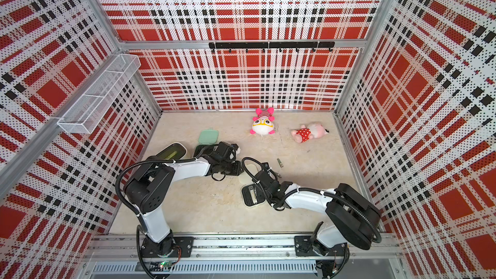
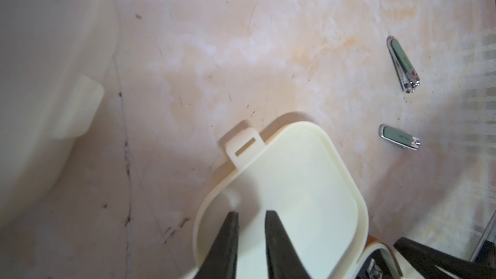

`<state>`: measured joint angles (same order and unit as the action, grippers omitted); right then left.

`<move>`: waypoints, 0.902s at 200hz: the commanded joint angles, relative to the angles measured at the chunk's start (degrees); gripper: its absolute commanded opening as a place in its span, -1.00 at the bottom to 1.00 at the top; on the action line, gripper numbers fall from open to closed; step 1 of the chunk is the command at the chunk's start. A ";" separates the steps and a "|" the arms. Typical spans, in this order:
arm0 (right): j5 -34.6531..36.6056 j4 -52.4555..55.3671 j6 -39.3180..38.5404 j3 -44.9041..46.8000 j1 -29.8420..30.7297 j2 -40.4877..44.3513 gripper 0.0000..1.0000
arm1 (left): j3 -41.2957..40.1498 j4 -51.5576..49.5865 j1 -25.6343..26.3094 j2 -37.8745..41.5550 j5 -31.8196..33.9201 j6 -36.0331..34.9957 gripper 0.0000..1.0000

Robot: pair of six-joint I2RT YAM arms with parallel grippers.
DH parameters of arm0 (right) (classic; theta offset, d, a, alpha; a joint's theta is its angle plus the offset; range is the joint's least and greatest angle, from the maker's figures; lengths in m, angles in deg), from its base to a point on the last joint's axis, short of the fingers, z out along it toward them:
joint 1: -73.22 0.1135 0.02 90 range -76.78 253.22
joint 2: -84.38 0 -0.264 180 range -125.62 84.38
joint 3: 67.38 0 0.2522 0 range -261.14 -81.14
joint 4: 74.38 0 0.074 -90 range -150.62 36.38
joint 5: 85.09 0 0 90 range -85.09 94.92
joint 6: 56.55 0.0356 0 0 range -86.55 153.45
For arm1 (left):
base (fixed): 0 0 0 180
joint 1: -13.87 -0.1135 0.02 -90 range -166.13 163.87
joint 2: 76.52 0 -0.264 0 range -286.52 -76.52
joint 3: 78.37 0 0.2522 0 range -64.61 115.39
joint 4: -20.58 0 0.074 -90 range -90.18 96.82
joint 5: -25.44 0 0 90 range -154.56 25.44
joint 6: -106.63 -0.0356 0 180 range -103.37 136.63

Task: Organize nail clipper sets
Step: Place the nail clipper in the storage box.

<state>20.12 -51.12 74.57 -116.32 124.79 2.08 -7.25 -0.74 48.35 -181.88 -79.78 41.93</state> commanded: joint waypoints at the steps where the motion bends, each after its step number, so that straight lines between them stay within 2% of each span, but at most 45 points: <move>1: -0.42 -0.97 1.09 1.18 -0.24 -1.02 -0.28 | -0.63 -2.64 0.24 -0.29 0.37 -0.43 -0.52; 72: -0.53 -0.40 1.84 1.90 -0.24 0.29 -0.32 | -0.52 -2.64 0.24 -0.46 0.33 -0.50 -0.52; 132: -0.41 1.50 1.36 0.70 -0.24 4.88 -0.07 | -0.45 -2.64 0.24 -0.35 0.28 -0.42 -0.52; 180: -5.59 -1.84 0.59 2.46 -0.24 6.68 0.09 | -0.36 -2.64 0.26 -0.51 0.28 -0.42 -0.52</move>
<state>17.43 -51.23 75.40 -115.12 124.79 7.74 -7.25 -0.74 48.37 -181.88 -79.78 41.93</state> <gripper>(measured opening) 0.535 0.241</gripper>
